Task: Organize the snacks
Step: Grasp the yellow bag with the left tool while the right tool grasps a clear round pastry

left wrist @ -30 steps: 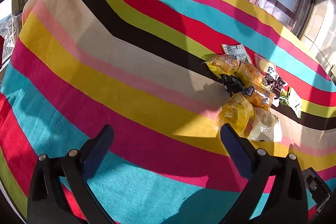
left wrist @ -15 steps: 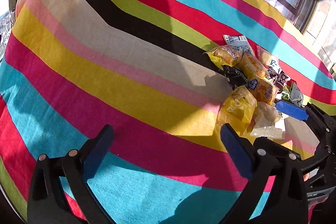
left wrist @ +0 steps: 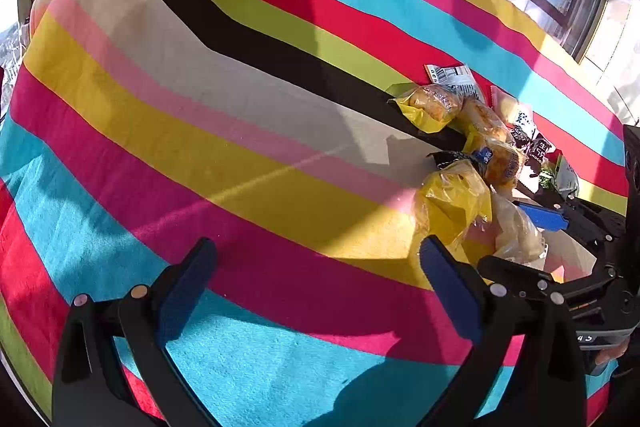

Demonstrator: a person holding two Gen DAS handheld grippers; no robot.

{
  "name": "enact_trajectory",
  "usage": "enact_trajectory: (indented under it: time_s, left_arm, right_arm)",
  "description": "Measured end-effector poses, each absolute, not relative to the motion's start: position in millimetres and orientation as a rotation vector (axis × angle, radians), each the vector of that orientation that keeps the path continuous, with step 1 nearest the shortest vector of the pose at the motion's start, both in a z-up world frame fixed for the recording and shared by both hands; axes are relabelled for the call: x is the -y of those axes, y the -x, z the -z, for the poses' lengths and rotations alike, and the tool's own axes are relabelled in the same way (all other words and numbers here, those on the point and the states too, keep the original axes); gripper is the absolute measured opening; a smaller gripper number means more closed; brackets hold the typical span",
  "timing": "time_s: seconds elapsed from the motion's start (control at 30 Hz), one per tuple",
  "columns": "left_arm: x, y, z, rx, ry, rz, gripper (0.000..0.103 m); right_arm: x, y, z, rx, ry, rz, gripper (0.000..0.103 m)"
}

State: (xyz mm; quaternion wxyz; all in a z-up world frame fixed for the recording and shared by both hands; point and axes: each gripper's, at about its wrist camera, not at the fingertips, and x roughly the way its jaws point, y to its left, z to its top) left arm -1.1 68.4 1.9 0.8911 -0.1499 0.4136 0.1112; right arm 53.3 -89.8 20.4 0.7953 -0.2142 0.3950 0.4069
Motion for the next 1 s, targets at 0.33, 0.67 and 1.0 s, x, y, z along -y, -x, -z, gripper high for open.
enact_trajectory:
  time_s: [0.33,0.67,1.0]
  left_arm:
    - [-66.5,1.1,-2.2,-0.867,0.299,-0.223,0.101]
    - [-56.7,0.8,-1.8,-0.884,0.26,-0.193,0.101]
    - [-44.1,-3.9,-0.1,-0.943,0.207,-0.16,0.101]
  right_arm:
    - [137.0,14.7,-23.7,-0.86,0.399,-0.689,0.055]
    - [151.5,13.9,-21.5,-0.912,0.246,-0.884,0.082]
    - [154.9,23.4,-19.7,-0.845,0.335,-0.703,0.045]
